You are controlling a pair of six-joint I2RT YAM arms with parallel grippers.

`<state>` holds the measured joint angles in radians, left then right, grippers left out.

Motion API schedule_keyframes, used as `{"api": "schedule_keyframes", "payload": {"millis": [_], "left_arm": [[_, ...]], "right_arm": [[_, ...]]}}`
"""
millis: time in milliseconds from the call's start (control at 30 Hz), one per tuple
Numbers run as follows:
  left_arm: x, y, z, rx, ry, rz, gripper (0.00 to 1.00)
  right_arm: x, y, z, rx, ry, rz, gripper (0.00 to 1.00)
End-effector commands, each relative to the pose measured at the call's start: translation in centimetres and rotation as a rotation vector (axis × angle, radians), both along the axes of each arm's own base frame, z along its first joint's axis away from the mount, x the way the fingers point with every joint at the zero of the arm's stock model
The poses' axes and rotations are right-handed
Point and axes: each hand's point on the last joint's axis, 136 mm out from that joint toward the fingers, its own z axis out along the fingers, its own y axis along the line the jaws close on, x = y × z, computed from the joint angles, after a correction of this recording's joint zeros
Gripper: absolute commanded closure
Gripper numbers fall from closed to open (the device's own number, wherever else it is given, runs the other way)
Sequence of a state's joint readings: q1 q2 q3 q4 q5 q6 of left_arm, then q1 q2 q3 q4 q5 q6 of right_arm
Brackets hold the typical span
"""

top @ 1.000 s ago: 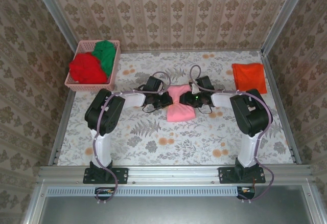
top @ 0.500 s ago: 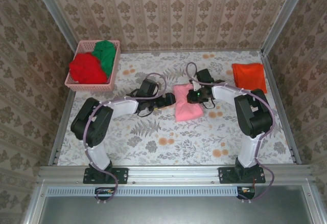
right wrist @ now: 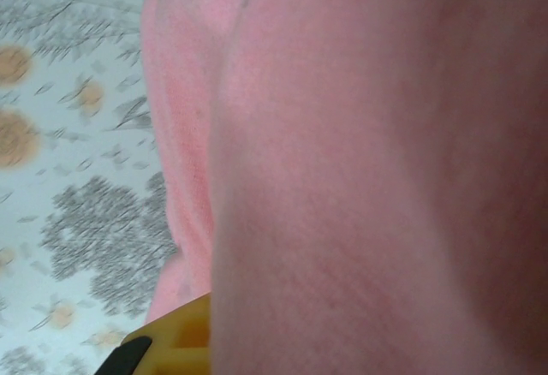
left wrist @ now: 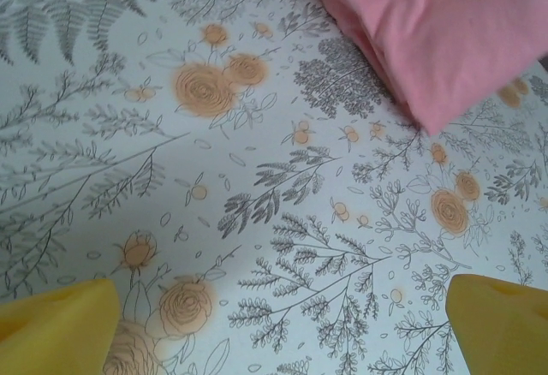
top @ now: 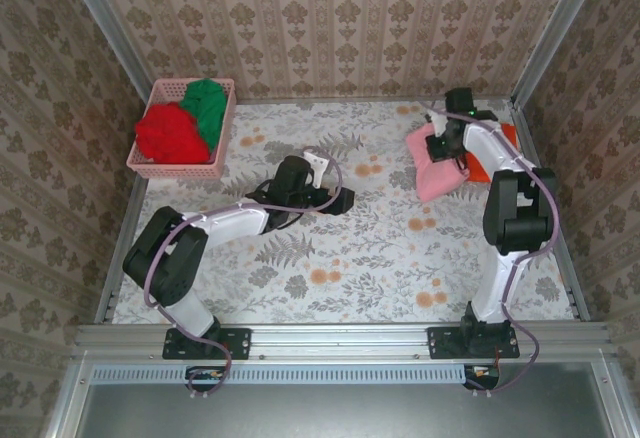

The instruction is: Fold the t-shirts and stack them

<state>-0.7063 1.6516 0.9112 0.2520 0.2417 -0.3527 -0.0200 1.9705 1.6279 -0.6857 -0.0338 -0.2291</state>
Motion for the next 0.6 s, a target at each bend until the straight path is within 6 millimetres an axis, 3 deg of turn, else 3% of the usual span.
{"api": "schedule_keyframes", "payload": {"millis": [0,400,567], "left_arm": [[0.2,-0.7,1.4,-0.004,-0.090,-0.057,0.00],[-0.3,-1.2,1.4,0.010,-0.116,-0.113,0.00],[-0.6,-1.5,1.6,0.016,-0.139,-0.138,0.00]], "right_arm": [[0.2,-1.3,0.9,-0.007,0.048,0.058,1.00],[2.2,-7.6,3.7,0.028,0.031,0.005,1.00],[2.5,-9.0,3.2,0.059,0.025,-0.012,1.00]]}}
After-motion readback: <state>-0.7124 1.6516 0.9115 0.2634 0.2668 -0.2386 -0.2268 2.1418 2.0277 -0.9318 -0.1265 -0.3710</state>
